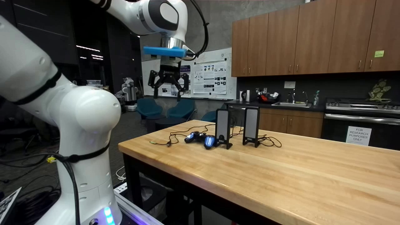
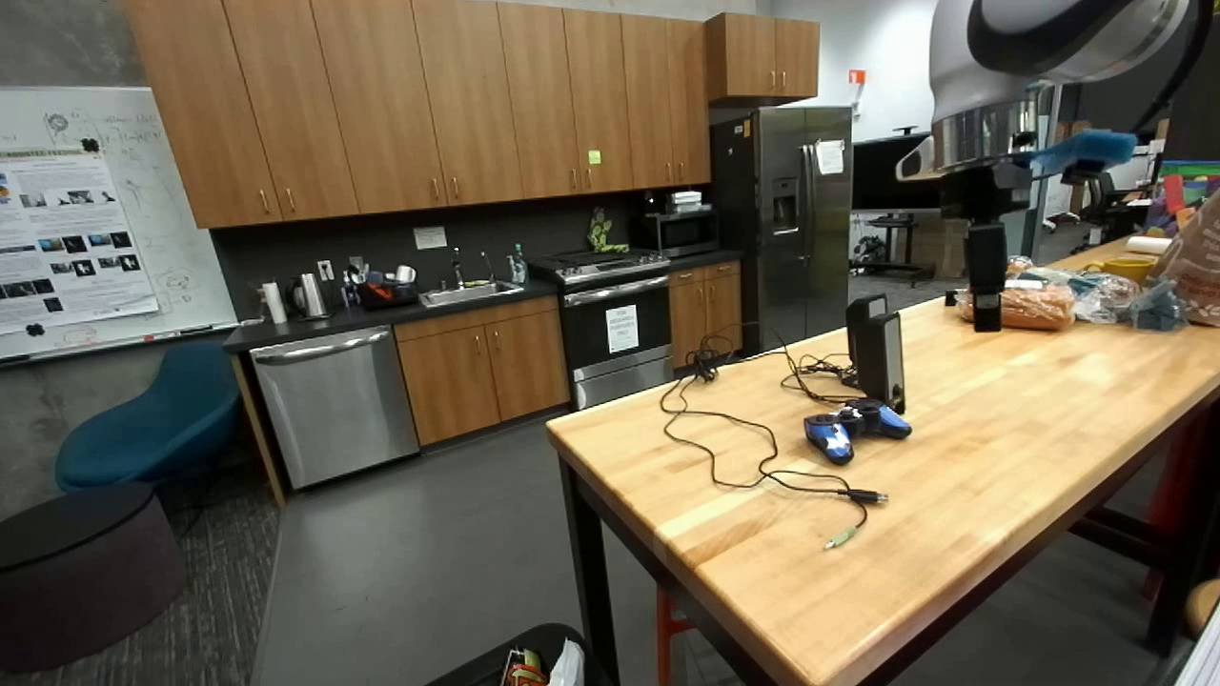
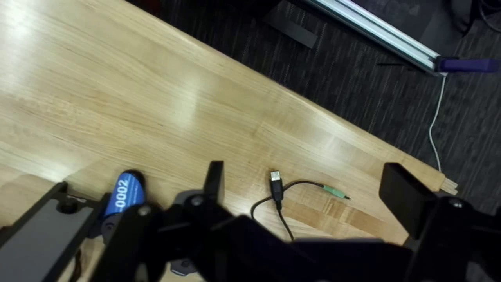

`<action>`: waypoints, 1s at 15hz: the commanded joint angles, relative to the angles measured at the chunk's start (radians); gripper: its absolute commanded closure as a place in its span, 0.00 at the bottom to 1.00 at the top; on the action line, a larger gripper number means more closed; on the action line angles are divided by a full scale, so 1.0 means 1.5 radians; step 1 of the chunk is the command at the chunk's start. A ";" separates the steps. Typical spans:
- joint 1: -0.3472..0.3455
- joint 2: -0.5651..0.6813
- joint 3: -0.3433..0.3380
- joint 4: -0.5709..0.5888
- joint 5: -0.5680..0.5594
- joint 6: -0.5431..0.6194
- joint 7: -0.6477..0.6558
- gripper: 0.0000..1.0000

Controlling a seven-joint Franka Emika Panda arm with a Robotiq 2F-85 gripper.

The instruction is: Press the left button of the gaming console

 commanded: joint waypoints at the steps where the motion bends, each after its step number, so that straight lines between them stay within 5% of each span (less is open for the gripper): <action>1: 0.047 -0.030 0.041 -0.038 0.019 0.042 0.015 0.00; 7: 0.089 0.018 0.110 -0.030 0.021 0.132 0.079 0.00; 15: 0.091 0.012 0.107 -0.036 0.022 0.126 0.072 0.00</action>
